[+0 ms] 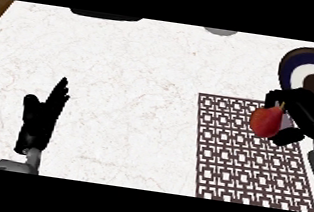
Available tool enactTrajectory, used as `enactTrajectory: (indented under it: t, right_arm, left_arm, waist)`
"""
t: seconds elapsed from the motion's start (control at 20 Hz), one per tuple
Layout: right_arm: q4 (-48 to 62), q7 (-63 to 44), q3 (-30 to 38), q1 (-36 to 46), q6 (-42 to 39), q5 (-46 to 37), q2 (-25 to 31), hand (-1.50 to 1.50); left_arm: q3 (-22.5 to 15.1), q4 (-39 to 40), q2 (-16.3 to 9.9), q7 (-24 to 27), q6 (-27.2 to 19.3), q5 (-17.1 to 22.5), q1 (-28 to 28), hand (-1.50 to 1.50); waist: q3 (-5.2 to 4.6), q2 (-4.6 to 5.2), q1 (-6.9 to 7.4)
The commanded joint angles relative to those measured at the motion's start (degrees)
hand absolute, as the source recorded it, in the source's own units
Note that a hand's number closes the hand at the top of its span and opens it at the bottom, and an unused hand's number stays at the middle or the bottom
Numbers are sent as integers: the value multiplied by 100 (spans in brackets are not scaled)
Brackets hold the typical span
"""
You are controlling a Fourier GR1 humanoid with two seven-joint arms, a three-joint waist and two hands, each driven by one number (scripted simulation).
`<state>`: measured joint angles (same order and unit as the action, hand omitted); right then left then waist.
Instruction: Pick the pear from the placemat and place it in the plate
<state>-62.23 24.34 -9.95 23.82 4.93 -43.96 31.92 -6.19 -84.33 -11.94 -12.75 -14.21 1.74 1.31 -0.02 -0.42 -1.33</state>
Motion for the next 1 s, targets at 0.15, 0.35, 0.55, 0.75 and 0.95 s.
enactTrajectory:
  t: [0.15, 0.35, 0.55, 0.75, 0.95]
  right_arm:
    - [-1552, -363, 998, -685, 776, 688, -19, 150]
    - [-2284, -904, 1491, -1008, 866, 740, 144, 150]
    - [-1832, -1229, 2073, -528, 505, 994, 373, 150]
    - [-901, -811, 2396, -171, 341, 1149, 503, 150]
    - [-248, -810, 2592, 271, 287, 1011, 725, 150]
  left_arm:
    - [204, 46, -152, 82, 131, 69, 4, 0]
    - [-13, -118, 55, -131, 43, -70, 97, 0]
    - [11, 172, 140, 40, 122, -116, 155, 0]
    - [17, 59, 203, 232, 190, -158, -106, 0]
    - [213, 48, 40, 45, 320, -176, 94, 0]
  waist:
    - [-3, -20, -88]
    - [-1, 7, 11]
    - [-1, 43, 109]
    - [3, 52, 178]
    - [3, 51, 182]
